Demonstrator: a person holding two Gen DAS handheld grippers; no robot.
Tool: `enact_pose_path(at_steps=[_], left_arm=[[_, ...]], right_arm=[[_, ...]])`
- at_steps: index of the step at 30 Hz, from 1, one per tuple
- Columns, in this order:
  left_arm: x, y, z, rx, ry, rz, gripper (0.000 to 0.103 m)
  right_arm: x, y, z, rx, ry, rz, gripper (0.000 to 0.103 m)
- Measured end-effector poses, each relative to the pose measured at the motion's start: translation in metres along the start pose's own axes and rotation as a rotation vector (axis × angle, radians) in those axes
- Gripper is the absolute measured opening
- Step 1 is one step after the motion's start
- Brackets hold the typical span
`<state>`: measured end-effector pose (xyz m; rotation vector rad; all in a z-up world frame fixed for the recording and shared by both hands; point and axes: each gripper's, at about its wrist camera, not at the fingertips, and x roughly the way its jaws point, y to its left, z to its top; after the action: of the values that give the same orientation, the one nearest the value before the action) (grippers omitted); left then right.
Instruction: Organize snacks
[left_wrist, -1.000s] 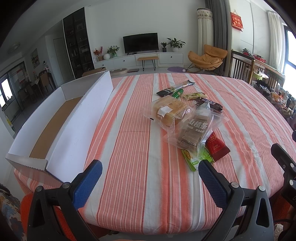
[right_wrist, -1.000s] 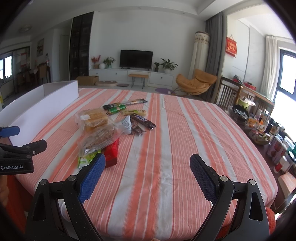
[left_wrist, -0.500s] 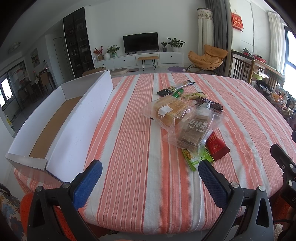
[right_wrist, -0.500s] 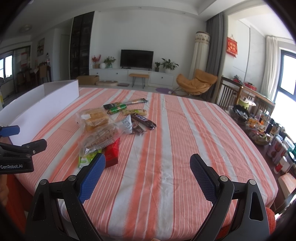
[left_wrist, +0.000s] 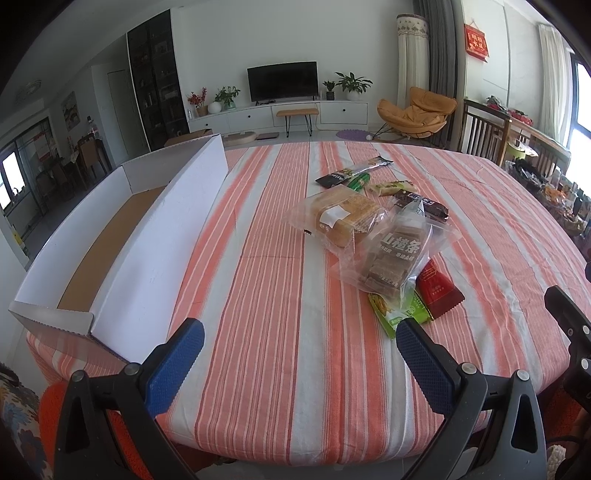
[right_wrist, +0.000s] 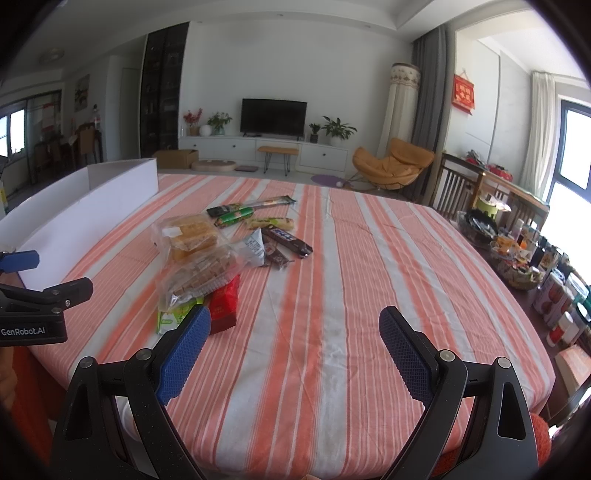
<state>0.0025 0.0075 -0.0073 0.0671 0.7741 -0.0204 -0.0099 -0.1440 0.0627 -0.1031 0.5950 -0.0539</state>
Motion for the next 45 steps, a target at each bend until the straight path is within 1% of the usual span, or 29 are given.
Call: enact_pose_path(at_steps=[5, 17, 25, 28, 29, 30, 31, 33, 34, 36, 38, 40, 43, 45], left_arm=[[0.011, 0.009, -0.001, -0.030, 0.055, -0.015, 0.103], [0.028, 0.003, -0.007, 0.007, 0.106, 0.022, 0.103], [0.030, 0.005, -0.008, 0.013, 0.113, 0.026, 0.103], [0.041, 0.006, -0.006, 0.027, 0.138, 0.015, 0.103], [0.048, 0.005, -0.005, 0.039, 0.158, 0.008, 0.103], [0.058, 0.006, -0.003, 0.047, 0.184, 0.003, 0.103], [0.067, 0.008, -0.002, 0.048, 0.213, -0.005, 0.103], [0.085, 0.014, -0.001, 0.042, 0.263, -0.046, 0.103], [0.093, 0.015, -0.001, 0.045, 0.277, -0.058, 0.103], [0.105, 0.015, -0.003, 0.066, 0.294, -0.062, 0.103], [0.116, 0.016, -0.005, 0.076, 0.302, -0.068, 0.103], [0.119, 0.020, -0.004, 0.051, 0.299, -0.086, 0.103], [0.125, 0.022, -0.001, 0.037, 0.303, -0.099, 0.103], [0.124, 0.022, -0.002, 0.042, 0.295, -0.104, 0.103]], right_arm=[[0.001, -0.002, 0.000, 0.004, -0.003, -0.001, 0.095], [0.013, -0.014, -0.009, 0.040, 0.046, 0.013, 0.095], [0.012, -0.009, -0.010, 0.022, 0.056, 0.019, 0.095], [0.014, -0.007, -0.010, 0.013, 0.064, 0.033, 0.095], [0.018, -0.006, -0.008, 0.009, 0.080, 0.053, 0.095], [0.025, -0.005, -0.007, 0.002, 0.114, 0.093, 0.095], [0.035, -0.004, -0.004, -0.003, 0.159, 0.141, 0.095], [0.060, -0.006, -0.002, 0.009, 0.270, 0.225, 0.095], [0.072, -0.009, -0.002, 0.027, 0.321, 0.250, 0.094], [0.092, -0.012, -0.006, 0.072, 0.392, 0.281, 0.094], [0.108, -0.016, -0.004, 0.111, 0.430, 0.302, 0.093], [0.120, -0.013, 0.002, 0.131, 0.451, 0.336, 0.092], [0.137, 0.001, 0.014, 0.119, 0.474, 0.393, 0.091], [0.150, 0.014, 0.019, 0.092, 0.495, 0.409, 0.091]])
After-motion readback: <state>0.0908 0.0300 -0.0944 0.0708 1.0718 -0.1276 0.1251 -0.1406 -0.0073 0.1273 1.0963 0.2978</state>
